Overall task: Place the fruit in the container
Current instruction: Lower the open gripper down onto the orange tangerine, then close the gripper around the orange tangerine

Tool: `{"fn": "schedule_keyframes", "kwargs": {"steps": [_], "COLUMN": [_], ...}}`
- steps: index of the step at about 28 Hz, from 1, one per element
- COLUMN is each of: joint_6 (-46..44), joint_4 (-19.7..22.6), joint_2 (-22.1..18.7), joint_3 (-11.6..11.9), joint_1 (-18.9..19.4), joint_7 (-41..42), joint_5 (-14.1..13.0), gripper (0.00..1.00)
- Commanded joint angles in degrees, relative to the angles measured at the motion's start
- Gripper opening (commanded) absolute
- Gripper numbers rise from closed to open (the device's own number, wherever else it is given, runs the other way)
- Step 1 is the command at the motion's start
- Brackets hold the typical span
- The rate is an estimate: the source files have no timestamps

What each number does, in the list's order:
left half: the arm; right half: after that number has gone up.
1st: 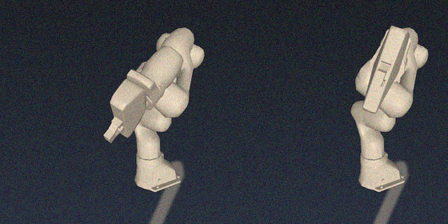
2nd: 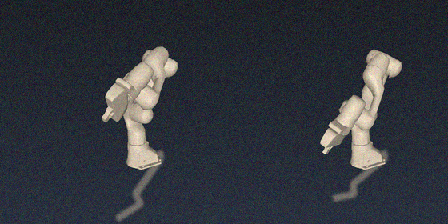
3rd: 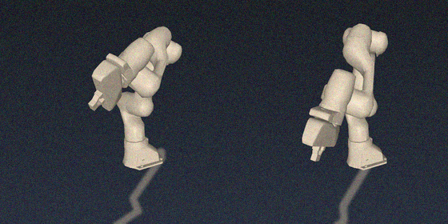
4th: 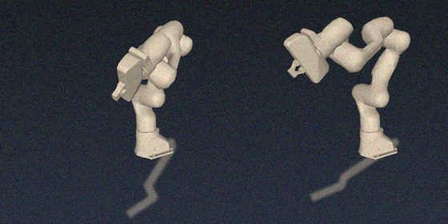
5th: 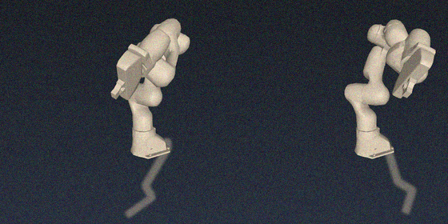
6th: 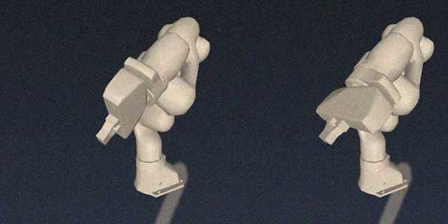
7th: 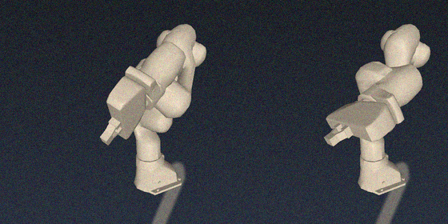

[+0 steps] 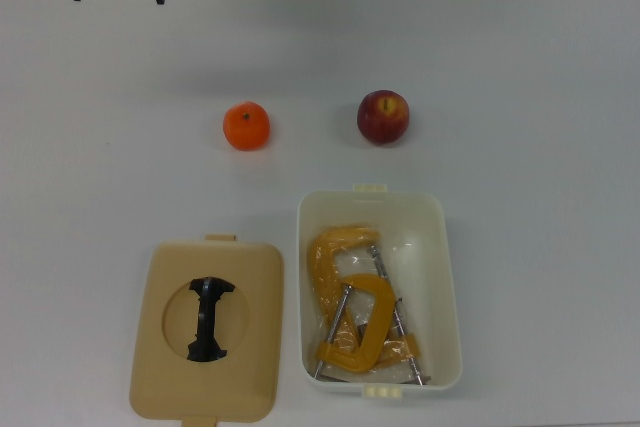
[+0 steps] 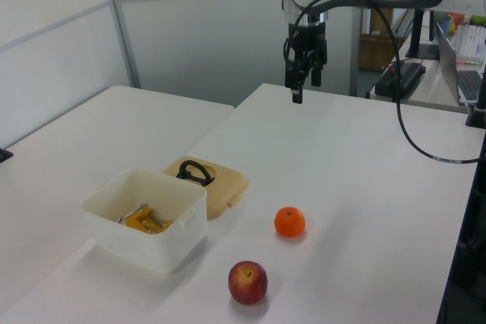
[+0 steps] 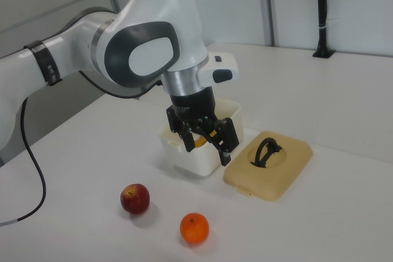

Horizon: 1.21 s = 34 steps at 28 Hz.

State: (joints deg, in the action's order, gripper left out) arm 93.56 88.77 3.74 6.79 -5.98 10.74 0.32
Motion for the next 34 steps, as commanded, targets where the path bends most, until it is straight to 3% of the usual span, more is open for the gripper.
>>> {"fn": "schedule_keyframes", "kwargs": {"steps": [1,10,18,22,24,28,34], "joint_6": [0.48,4.17,17.69,27.09,34.12,39.15,40.21], "joint_4": [1.65,8.87,21.08,27.93,32.24,33.4,33.4], "joint_2": [-0.49,-0.75,-1.72,-1.11,-0.49,2.48,4.34], "joint_3": [0.07,-0.9,-1.07,-1.07,-1.07,-1.07,-1.07], "joint_1": [0.26,2.98,8.69,12.73,14.94,15.29,15.2], "joint_7": [1.11,1.3,-4.31,-10.99,-17.31,-23.39,-23.84], "joint_5": [-0.93,-1.02,-0.23,3.1,7.14,10.57,10.67], "gripper": [1.0,1.0,1.0,1.0,1.0,1.0,1.0]}}
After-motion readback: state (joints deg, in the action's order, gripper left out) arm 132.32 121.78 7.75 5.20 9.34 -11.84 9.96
